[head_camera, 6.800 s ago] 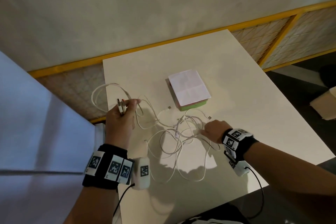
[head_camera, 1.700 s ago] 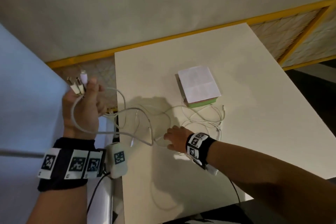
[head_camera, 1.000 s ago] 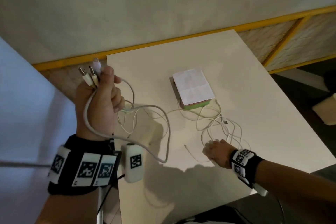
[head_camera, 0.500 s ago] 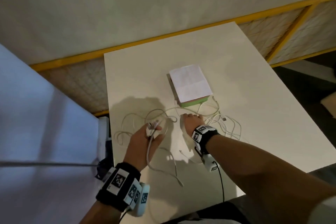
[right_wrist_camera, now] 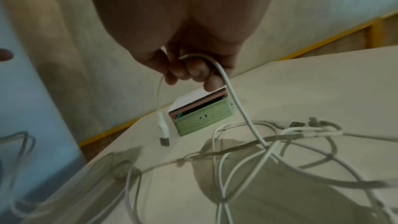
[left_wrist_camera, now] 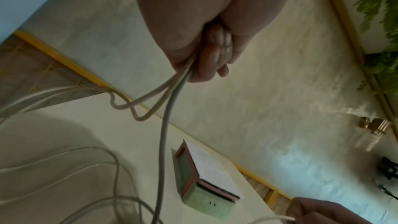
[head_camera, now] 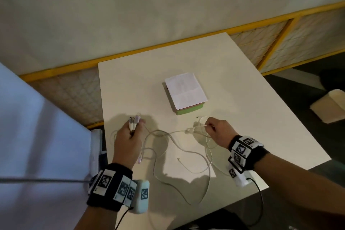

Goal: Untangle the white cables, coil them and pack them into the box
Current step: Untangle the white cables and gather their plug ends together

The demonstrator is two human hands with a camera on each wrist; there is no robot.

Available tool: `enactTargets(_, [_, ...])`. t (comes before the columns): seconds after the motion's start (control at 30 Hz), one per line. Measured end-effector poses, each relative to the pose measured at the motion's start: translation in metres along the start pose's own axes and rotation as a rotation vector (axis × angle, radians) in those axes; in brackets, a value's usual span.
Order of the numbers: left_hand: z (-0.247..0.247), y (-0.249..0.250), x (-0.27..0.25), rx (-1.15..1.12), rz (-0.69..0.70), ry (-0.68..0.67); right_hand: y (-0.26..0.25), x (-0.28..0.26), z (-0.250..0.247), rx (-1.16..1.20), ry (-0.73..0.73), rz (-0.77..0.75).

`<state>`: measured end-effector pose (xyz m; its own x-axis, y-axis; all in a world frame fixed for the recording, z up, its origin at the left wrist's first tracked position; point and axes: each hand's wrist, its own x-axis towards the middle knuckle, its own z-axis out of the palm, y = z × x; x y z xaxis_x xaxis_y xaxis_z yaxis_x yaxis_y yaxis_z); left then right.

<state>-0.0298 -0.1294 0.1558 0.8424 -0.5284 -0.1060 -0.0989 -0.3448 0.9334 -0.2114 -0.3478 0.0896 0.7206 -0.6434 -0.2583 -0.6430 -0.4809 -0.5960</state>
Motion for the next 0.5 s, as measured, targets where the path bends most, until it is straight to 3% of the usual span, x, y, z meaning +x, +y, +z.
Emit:
enactTargets(0.13, [-0.004,0.011,0.01,-0.089,0.023,0.049,-0.005,0.001,-0.022,0.396,0.141,0.039])
enactTargets(0.2, [-0.003,0.018,0.011,-0.154,0.017,0.025,-0.018,0.001,-0.034,0.576,0.156,-0.013])
enactTargets(0.3, [0.005,0.028,0.009,-0.173,0.011,-0.034,-0.04,-0.002,-0.04,0.702,0.046,-0.161])
enactTargets(0.5, [0.022,0.036,0.009,-0.485,-0.144,-0.215,-0.09,-0.024,-0.023,0.645,-0.157,-0.337])
